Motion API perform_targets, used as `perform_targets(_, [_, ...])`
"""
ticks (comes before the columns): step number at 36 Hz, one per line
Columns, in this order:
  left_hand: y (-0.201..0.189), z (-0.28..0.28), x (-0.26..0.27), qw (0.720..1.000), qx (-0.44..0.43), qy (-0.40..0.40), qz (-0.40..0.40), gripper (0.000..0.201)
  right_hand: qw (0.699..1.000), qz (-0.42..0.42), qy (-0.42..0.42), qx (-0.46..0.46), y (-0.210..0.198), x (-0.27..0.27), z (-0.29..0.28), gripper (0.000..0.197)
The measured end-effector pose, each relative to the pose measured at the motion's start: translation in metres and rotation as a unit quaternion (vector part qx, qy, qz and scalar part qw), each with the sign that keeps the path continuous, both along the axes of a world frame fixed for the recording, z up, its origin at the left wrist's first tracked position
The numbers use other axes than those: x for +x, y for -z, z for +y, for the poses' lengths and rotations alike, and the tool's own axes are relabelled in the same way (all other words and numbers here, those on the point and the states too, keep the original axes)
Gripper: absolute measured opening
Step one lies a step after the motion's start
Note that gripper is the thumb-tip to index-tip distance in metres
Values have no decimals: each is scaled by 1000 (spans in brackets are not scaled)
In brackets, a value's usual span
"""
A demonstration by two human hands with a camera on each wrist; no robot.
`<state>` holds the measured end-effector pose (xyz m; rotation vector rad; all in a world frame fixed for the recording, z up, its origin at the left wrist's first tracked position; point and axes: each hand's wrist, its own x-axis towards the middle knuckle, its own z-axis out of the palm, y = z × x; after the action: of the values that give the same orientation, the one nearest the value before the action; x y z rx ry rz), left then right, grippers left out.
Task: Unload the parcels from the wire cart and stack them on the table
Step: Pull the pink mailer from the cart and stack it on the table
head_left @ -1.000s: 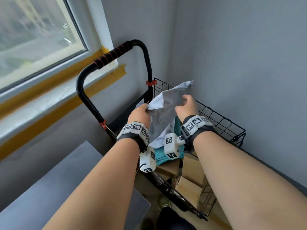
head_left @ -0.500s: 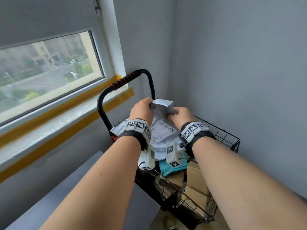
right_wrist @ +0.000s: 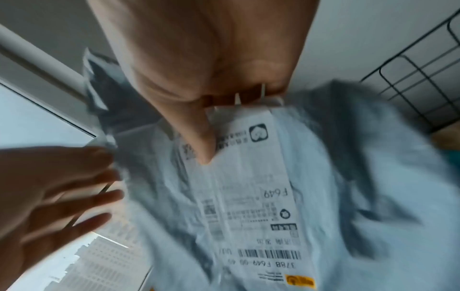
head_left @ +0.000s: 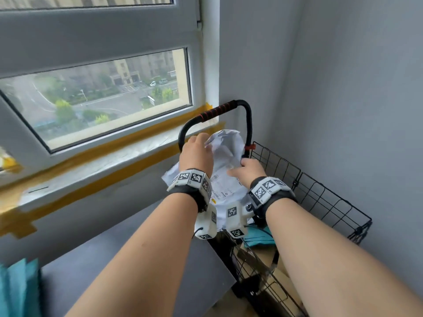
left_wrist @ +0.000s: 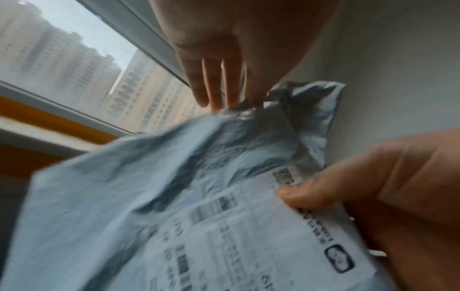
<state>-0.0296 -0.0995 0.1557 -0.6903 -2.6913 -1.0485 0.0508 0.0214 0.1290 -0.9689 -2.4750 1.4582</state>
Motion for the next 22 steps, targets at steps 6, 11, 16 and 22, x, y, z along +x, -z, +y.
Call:
perform_targets(6, [36,-39,16,967,-43,-181,-171,49,989,39,78,-121,7,1,4,18])
perform_targets(11, [71,-60,35,907,-107,-252,-321,65,955,16,104,-278,27,4,-1,32])
perform_targets(16, [80,-80,60,888,-92,-253,-374,77,914,13,84,-398,43,12,-15,10])
perform_targets(22, [59,-100,88,873,151,-279,-371,74,846,-2,20,-533,51,17,-43,13])
